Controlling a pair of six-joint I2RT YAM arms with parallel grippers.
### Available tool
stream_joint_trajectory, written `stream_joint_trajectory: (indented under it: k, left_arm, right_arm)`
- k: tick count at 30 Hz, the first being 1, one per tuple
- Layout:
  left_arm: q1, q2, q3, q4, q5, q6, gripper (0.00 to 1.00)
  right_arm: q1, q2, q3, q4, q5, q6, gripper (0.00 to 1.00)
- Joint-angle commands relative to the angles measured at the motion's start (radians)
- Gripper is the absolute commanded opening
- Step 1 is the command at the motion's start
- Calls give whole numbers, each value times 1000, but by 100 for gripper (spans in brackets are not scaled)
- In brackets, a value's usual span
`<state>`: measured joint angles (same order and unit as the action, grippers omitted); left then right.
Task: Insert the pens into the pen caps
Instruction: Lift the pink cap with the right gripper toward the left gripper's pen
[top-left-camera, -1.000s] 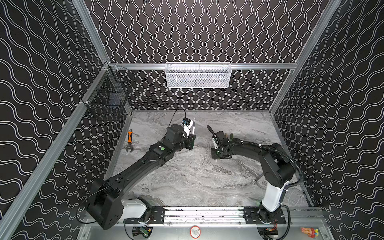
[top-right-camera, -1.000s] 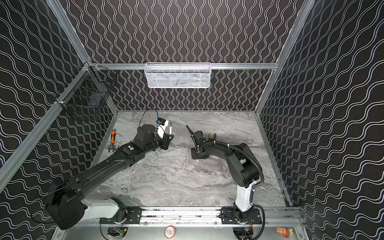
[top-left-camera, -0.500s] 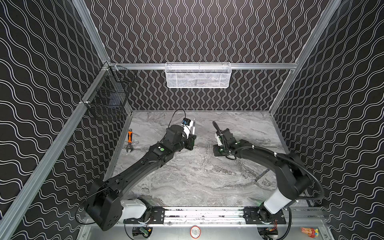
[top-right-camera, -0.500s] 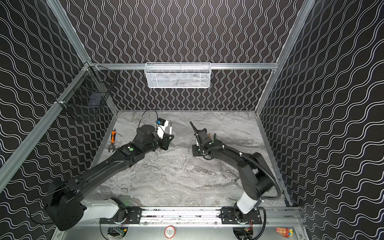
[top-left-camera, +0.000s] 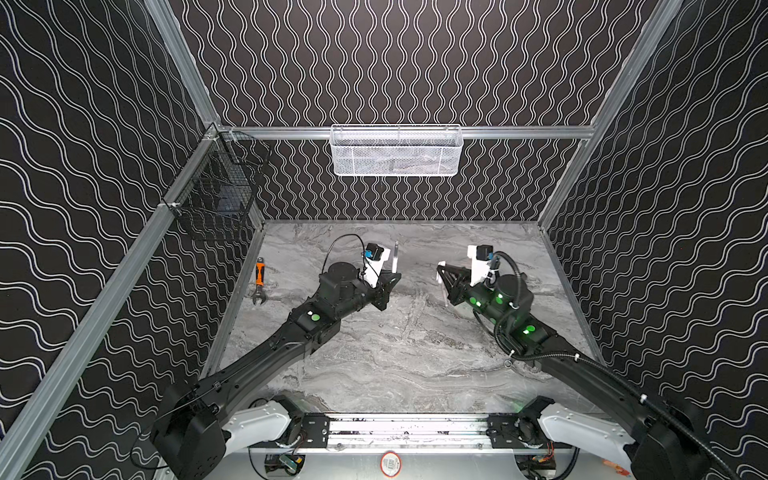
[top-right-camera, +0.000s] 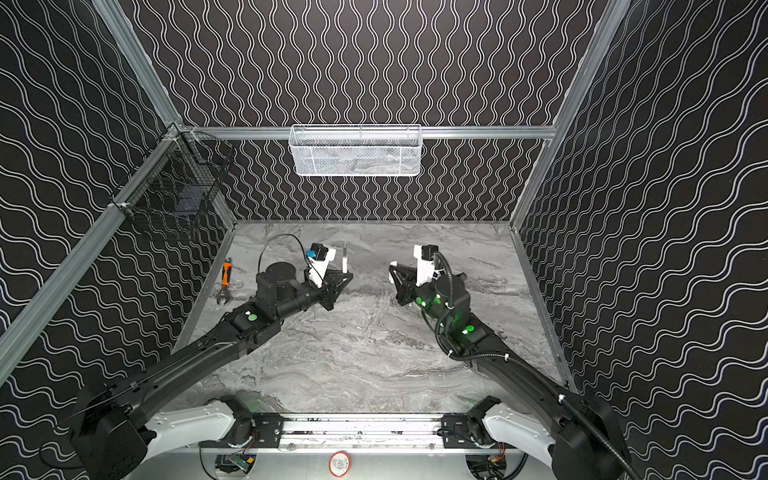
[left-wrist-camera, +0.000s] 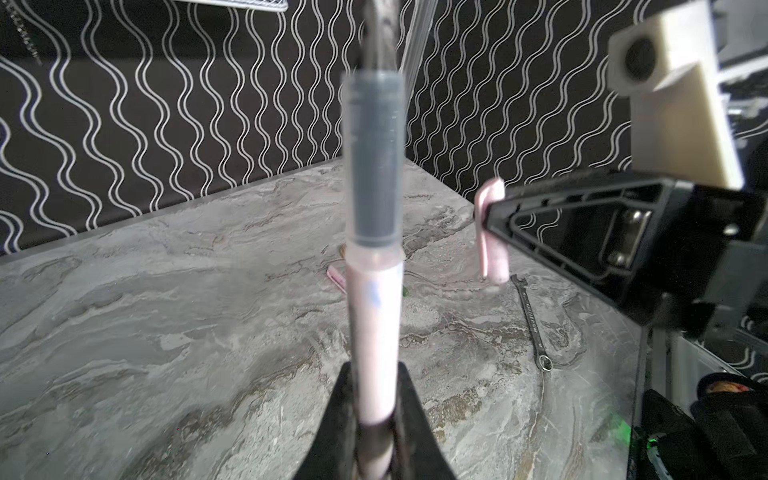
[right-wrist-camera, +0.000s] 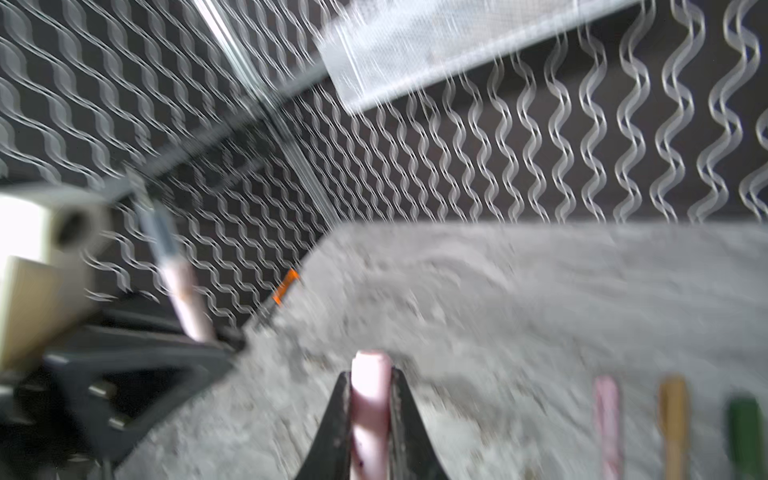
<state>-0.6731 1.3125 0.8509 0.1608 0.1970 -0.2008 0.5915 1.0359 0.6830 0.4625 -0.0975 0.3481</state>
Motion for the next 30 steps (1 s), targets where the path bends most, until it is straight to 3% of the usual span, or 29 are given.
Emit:
stream_joint_trajectory:
  k: [1, 9, 30]
  left_arm:
    - [-14, 2, -3, 74, 59, 34, 0]
    - [-54, 22, 8, 50, 69, 55, 0]
    - [-98, 63, 34, 13, 83, 66, 0]
  right_arm:
    - [6, -23, 27, 178, -26, 0, 14]
    - [24, 6, 105, 295, -68, 14, 14]
    - [90, 152, 178, 327, -108, 19, 14]
